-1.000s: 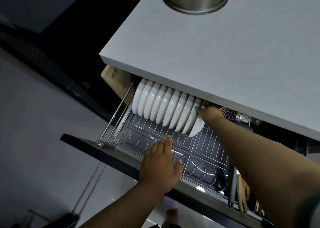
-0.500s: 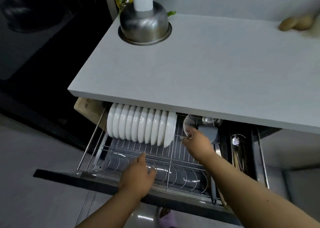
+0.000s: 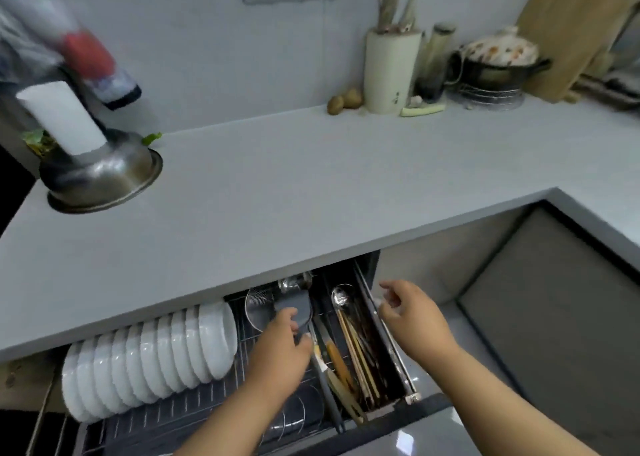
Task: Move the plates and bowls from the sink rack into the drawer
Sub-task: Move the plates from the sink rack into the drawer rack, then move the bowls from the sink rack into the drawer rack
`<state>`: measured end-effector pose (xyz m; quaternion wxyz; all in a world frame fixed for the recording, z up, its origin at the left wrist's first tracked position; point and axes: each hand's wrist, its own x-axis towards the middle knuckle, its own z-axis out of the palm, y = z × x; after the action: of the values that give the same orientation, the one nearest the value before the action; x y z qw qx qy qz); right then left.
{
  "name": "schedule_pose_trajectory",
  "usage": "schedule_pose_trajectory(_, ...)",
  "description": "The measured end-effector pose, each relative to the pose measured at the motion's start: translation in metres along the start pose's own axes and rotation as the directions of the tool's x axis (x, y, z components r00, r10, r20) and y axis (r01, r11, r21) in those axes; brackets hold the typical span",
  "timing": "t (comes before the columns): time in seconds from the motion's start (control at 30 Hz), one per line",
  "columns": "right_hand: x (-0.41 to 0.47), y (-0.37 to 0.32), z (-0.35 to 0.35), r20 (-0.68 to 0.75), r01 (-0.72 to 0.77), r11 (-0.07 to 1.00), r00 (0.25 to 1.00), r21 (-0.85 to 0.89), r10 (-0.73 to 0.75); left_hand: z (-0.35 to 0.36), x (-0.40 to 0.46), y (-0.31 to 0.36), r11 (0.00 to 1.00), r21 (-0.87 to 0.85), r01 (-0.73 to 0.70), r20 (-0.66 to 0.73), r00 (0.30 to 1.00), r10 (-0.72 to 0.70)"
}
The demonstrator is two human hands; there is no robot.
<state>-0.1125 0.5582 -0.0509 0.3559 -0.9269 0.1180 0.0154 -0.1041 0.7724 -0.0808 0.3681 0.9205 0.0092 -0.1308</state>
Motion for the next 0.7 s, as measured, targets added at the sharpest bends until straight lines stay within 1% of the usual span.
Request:
schedule_pose_trajectory(0.13,-0.013,0.053,-0.059,-0.089,-0.080,0.996,0.993,0.048,0.084,0.045,0.006,0.067,0.992,0.026,-0.122,0.090,0.989,0.120)
schedule_pose_trajectory(0.27,-0.027,0.110,-0.113,-0.182,-0.154,0.986,0.970,0.065,0.164,0.091,0.012,0.125,0.973,0.056,-0.225,0.142,0.966,0.216)
schedule_pose_trajectory(0.37,-0.037,0.154,-0.156,-0.252,-0.209,0.972,0.940,0.104,0.229,0.129,0.013,0.168,0.957,0.078,-0.281,0.184,0.947,0.263)
schedule_pose_trajectory(0.5,-0.048,0.206,-0.217,-0.357,-0.234,0.959,0.892,0.162,0.278,0.181,0.014,0.226,0.931,0.115,-0.346,0.242,0.919,0.311)
schedule_pose_trajectory(0.7,-0.062,0.274,-0.292,-0.483,-0.266,0.940,0.807,0.213,0.338,0.253,0.014,0.314,0.892,0.090,-0.443,0.279,0.871,0.404)
